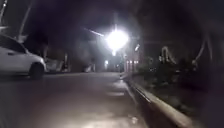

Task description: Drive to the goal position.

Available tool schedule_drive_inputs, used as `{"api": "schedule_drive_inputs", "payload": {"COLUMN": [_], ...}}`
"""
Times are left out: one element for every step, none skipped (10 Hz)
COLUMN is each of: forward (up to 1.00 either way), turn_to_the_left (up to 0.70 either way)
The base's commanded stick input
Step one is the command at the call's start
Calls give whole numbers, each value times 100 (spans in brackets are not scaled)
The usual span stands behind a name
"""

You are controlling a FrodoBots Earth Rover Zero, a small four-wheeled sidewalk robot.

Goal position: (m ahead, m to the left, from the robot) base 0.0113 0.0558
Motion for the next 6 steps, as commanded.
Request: {"api": "schedule_drive_inputs", "payload": {"forward": [6,6,6,6,6,6], "turn_to_the_left": [1,1,1,1,1,1]}}
